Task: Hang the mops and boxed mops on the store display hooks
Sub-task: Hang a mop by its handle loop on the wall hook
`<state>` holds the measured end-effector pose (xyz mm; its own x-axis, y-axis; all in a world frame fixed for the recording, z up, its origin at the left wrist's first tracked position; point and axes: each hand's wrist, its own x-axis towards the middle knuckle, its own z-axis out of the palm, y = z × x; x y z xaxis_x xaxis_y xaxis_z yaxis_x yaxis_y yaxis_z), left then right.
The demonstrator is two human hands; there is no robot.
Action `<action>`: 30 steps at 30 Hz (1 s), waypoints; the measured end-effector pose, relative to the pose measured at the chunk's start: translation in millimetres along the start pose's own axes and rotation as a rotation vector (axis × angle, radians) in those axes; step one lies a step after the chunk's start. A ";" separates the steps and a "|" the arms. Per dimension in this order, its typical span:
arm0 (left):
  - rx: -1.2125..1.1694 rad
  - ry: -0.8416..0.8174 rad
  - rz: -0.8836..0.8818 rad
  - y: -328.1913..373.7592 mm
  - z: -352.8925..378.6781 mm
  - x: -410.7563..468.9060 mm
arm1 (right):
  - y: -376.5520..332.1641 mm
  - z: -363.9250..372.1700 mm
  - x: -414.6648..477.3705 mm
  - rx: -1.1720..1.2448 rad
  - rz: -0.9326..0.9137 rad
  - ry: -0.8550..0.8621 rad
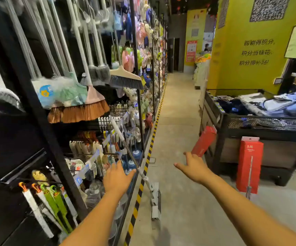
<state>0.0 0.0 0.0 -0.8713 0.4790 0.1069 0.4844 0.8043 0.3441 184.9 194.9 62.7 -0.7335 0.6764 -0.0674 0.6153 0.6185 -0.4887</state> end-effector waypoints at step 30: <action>-0.246 -0.029 -0.425 30.8 184.1 270.1 | 32.6 164.2 398.1 -0.061 0.032 -0.631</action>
<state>-205.9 218.9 -132.2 -0.9837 0.1384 -0.1152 0.0504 0.8256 0.5620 -134.5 418.7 -122.9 -0.7319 0.3406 -0.5902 0.6417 0.6357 -0.4290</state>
